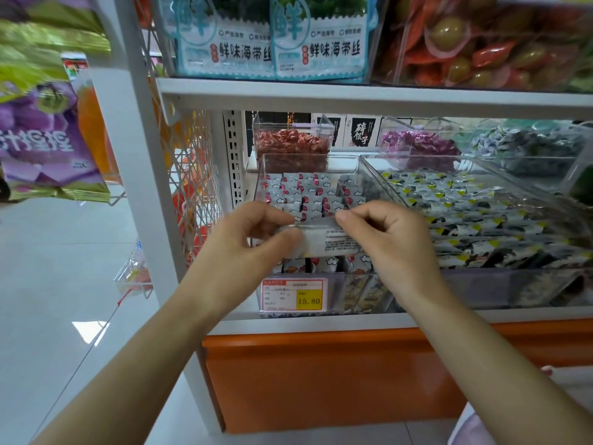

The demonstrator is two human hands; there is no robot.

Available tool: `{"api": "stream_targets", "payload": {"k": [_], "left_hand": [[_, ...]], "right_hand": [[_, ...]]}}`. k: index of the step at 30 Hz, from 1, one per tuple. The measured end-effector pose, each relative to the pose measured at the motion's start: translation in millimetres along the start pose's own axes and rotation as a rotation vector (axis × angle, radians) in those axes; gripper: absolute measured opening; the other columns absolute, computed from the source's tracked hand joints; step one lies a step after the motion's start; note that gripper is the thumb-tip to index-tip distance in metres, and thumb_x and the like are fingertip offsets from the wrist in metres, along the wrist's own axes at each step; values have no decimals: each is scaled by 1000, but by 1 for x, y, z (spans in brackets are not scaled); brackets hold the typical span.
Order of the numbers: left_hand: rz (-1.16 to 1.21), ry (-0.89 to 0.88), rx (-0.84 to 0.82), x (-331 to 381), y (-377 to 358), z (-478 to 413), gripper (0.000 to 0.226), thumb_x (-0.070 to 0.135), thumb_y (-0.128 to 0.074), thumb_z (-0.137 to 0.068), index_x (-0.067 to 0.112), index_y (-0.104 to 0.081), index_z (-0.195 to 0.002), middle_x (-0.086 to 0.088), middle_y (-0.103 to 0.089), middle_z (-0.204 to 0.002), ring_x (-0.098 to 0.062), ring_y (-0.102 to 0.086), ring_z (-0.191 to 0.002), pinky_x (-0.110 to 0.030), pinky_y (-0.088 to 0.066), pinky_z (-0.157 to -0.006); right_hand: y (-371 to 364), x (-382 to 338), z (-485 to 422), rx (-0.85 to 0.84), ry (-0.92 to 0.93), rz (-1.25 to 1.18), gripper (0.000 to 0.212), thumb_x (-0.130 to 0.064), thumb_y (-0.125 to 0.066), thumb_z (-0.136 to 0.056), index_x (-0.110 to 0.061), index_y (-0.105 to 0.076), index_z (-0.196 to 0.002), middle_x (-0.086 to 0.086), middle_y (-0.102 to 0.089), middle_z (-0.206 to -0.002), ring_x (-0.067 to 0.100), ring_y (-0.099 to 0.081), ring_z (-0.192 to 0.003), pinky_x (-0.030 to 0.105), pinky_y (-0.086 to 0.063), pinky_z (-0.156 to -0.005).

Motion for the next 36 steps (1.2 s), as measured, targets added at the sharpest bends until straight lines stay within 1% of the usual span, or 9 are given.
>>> {"api": "stream_targets", "payload": {"k": [3,6,12,16,19,23,26,30,36], "left_hand": [[-2,18,10,0,3,-3,5,22,-65,-79,18,-67,-81,-7,-68,-82,-16,-62,-70,-23,-55,-59],[43,62,6,-1,8,-6,9,17,-65,-81,11,-68,-75,-8,-69,-76,-28,-64,-73,-33,-58,-61],[2,55,15,-3,15,-8,14,18,-63,-85,10,-70,-75,0,-71,-73,-16,-69,-68,-25,-58,-58],[-7,29,-16,0,12,-5,13,30,-64,-80,18,-69,-84,0,-71,-79,-17,-68,-74,-23,-57,-62],[-91,13,-84,-1,7,-3,38,42,-65,-69,26,-65,-104,-3,-70,-93,-17,-67,-87,-32,-57,-77],[72,-8,53,0,7,-5,19,17,-61,-85,19,-66,-104,4,-73,-88,-11,-70,-82,-20,-56,-67],[132,-7,90,-2,6,-7,17,17,-55,-90,19,-67,-102,6,-73,-87,-10,-69,-82,-17,-55,-67],[-287,-100,149,-6,1,-6,46,37,-49,-90,20,-48,-134,9,-63,-109,-2,-60,-95,-18,-50,-83],[-1052,-273,-31,-17,-16,2,45,44,-41,-93,21,-52,-131,2,-39,-145,-21,-22,-137,-44,-15,-111]], "right_hand": [[-2,-2,1,-32,49,26,12,-20,-64,-86,-19,-71,-76,-15,-65,-67,-4,-60,-64,7,-42,-59],[-5,-3,1,-56,77,21,11,-19,-65,-86,-19,-72,-78,-14,-66,-68,-4,-60,-65,8,-42,-59],[-7,-6,3,-88,79,-21,14,-15,-65,-86,-23,-71,-76,-15,-68,-70,-3,-62,-68,10,-45,-60],[-7,-3,2,-51,53,6,16,-18,-64,-87,-17,-72,-74,-12,-63,-60,-2,-58,-59,10,-41,-56],[-3,1,0,13,27,-7,26,-24,-61,-89,-6,-71,-74,-2,-56,-52,4,-50,-51,15,-38,-50],[-3,0,-1,-125,-36,-303,30,-29,-68,-80,-25,-64,-110,-10,-69,-99,4,-64,-92,18,-53,-76],[-4,1,-2,-136,29,-211,39,-16,-70,-80,-29,-58,-115,-9,-64,-113,6,-61,-104,20,-51,-85],[1,6,-5,58,-51,-216,24,-22,-66,-84,-23,-63,-107,-10,-69,-91,4,-66,-72,23,-55,-61],[12,26,-14,165,-240,-220,23,-21,-65,-86,-16,-64,-107,-3,-68,-90,7,-64,-64,36,-57,-70]]}}
Point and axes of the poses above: each hand's wrist, its own z-axis away from the middle knuckle, its own y-axis out of the back of the hand, x = y × z, the point moved 3 cm from there along -z, towards the middle knuckle
